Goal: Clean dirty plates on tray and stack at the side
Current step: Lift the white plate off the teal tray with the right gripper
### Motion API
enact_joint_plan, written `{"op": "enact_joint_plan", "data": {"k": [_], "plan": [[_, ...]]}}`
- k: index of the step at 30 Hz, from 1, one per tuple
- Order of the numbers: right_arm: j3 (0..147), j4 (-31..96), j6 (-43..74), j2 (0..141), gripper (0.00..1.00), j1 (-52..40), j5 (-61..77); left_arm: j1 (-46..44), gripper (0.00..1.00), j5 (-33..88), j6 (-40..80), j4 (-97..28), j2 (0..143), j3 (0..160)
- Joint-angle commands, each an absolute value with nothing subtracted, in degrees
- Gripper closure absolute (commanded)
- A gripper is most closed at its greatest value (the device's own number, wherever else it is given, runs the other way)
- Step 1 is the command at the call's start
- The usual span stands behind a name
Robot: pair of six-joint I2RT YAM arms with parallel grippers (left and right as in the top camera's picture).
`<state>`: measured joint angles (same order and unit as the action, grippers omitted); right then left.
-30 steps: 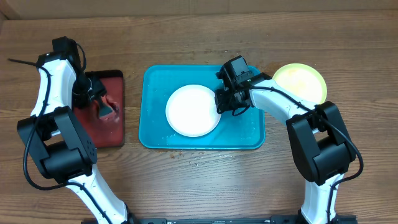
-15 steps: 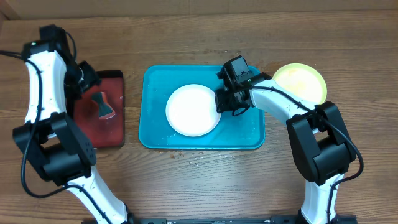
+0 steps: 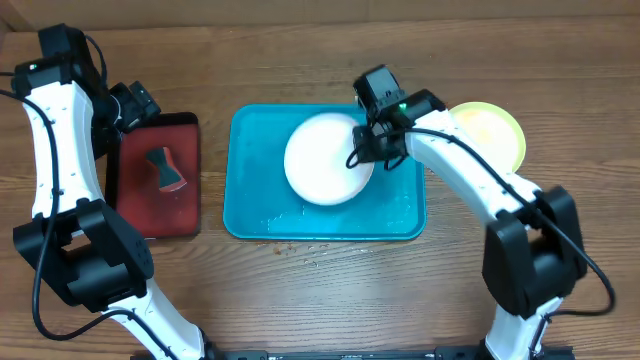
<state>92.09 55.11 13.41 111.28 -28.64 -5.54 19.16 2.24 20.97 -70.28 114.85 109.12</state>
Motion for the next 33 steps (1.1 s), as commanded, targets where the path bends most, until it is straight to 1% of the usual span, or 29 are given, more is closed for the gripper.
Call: {"op": "enact_joint_plan", "data": {"k": [1,7,10,13,17,19,23,25,28,33], "plan": [[96.9,57.0,13.3,107.9,0.96,-32.1,-20.4,19.1,0.0,3.0,20.8,-70.2,114.1,109.8],[100.6,60.4,13.2,107.9,0.96,-37.5,-30.7,19.1,0.0,3.0,20.8,-70.2,114.1,109.8],[101.3,61.3,9.5,107.9,0.96,-40.2,-36.0,19.1,0.0,3.0,20.8,-70.2,114.1,109.8],[101.3,61.7,4.4,107.9,0.96,-43.5,-45.0,19.1,0.0,3.0,20.8,-70.2,114.1,109.8],[101.3,61.0,3.0,107.9,0.96,-47.6,-59.6,19.1,0.0,3.0,20.8,-70.2,114.1,109.8],[101.3,60.5,-2.0,107.9,0.96,-49.3,-64.9,19.1,0.0,3.0,20.8,-70.2,114.1,109.8],[101.3,57.7,-16.6,107.9,0.96,-52.1,-72.8,19.1,0.0,3.0,20.8,-70.2,114.1,109.8],[101.3,55.3,-21.8,107.9,0.96,-53.1,-76.2,19.1,0.0,3.0,20.8,-70.2,114.1,109.8],[101.3,51.4,-26.5,107.9,0.96,-53.9,-78.5,19.1,0.0,3.0,20.8,-70.2,114.1,109.8],[101.3,50.0,-27.5,107.9,0.96,-54.2,-78.4,19.1,0.0,3.0,20.8,-70.2,114.1,109.8]]}}
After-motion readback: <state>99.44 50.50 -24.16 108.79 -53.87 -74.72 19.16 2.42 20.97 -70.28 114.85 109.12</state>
